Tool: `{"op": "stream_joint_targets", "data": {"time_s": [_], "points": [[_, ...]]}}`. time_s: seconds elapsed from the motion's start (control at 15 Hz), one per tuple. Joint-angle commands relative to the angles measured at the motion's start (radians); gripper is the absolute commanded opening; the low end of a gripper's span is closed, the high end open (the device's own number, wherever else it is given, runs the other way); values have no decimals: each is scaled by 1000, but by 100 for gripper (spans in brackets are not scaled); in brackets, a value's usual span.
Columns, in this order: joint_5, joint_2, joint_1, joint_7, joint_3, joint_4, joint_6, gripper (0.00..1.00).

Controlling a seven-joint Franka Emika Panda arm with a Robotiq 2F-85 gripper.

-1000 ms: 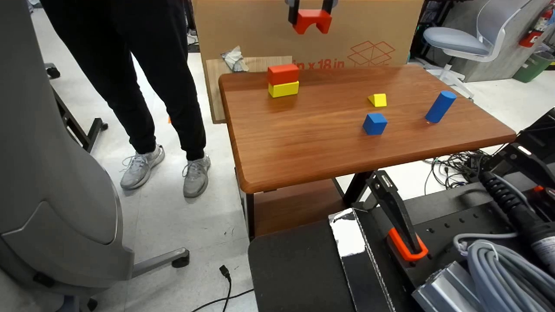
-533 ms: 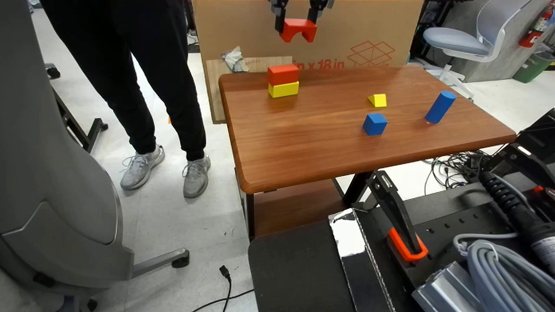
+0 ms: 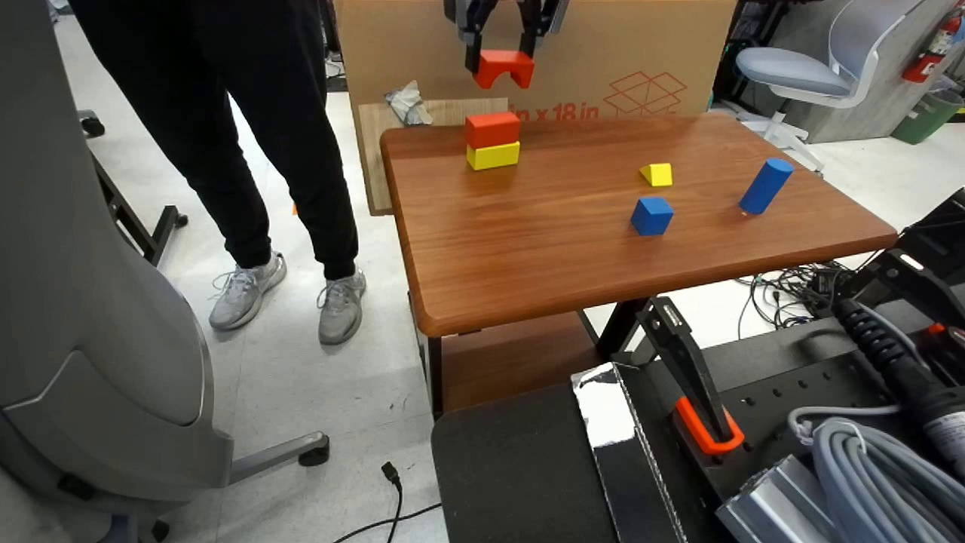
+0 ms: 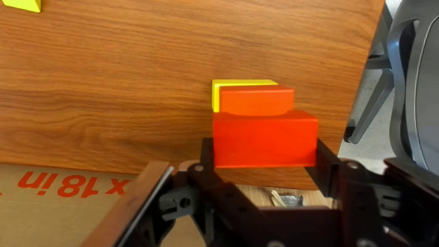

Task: Put the orange block over the other orange block

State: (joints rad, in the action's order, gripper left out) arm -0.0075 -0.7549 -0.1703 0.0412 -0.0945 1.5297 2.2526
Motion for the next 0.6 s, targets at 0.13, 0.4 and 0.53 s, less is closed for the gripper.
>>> {"op": "stream_joint_targets", "data": {"time_s": [0.13,0.4,0.53], "points": [[3,-44,-8,-7,-6,-49,-36,41],[-5,-62,-16,5,2,-60,-40,41],[-4,-71,-17,8,2,-71,-46,41]]}}
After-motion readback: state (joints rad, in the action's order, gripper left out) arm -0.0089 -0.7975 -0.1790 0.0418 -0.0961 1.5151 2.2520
